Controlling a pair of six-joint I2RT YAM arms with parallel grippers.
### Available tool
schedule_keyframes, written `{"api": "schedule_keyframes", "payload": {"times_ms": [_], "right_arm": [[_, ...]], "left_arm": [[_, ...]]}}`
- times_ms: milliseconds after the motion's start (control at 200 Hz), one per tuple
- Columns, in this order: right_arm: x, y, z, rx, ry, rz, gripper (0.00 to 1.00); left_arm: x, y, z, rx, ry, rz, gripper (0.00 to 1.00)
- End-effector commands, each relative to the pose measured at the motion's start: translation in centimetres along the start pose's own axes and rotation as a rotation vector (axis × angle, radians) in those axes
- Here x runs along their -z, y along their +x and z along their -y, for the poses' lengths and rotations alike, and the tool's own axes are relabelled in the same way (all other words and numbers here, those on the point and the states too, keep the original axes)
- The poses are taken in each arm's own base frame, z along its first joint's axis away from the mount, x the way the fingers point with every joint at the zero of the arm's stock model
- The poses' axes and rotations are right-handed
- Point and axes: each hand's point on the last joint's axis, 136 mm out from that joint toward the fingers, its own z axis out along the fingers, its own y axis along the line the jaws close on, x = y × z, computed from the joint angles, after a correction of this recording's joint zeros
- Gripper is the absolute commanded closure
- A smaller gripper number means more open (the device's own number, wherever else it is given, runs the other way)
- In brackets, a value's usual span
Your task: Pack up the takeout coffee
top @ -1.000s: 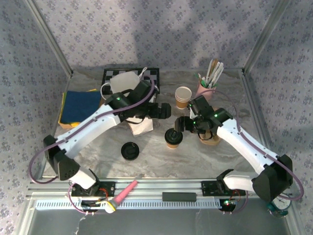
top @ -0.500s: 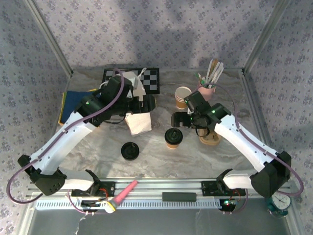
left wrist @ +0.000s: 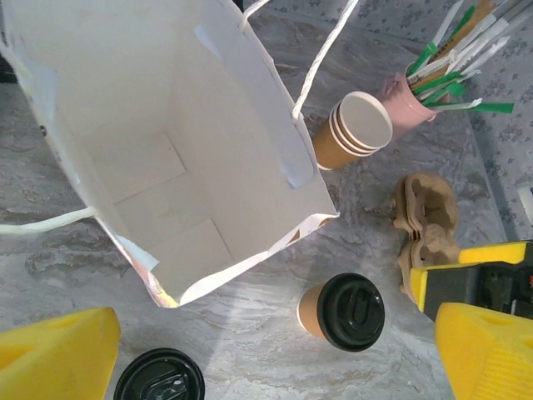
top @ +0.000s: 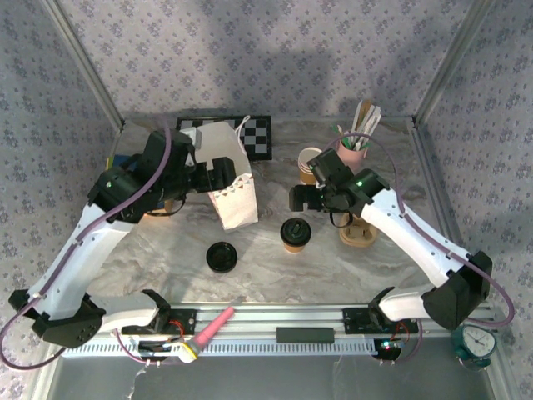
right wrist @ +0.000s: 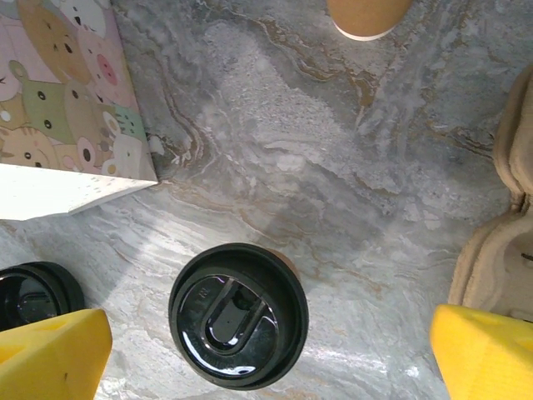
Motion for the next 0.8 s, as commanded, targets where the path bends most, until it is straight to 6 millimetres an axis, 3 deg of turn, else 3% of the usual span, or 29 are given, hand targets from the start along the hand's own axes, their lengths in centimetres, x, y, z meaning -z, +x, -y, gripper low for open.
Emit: {"api": "schedule_keyframes", "payload": {"times_ms": [0,130,255,335,490,685,795], "right_arm": [[0.8,-0.1,1.5,-0.028,0.049,0.006,0.00],[1.1,0.2,3.7,-0.102,0.073,0.015,0.00],[1.7,0.7,6.3,-0.205,0.069,0.032,0.00],[1.0,2.6,8.7,-0.266,0.089,-0.004,0.03],[0.7,5.3,12.8,-0.397,0.111,-0.033,0.14],[-0.4,8.6,16.6,-0.574,0.089,-0.055,0.39],[-1.1,9.0,17.9,-0.662,0.050,-0.042,0.50]], "left_arm": [[-0.8,0.6,0.6,0.000,0.024,-0.038,0.06],[-2.4,0.7,3.2,-0.018,0.079,-0.058,0.08],[-4.2,1.3,7.3,-0.081,0.137,-0.094,0.08],[-6.0,2.4,10.0,-0.116,0.168,-0.137,0.10],[-9.9,5.6,14.7,-0.171,0.220,-0.242,0.15],[-14.9,9.0,17.7,-0.200,0.219,-0.356,0.20],[-17.7,10.8,18.8,-0.196,0.228,-0.409,0.24]]}}
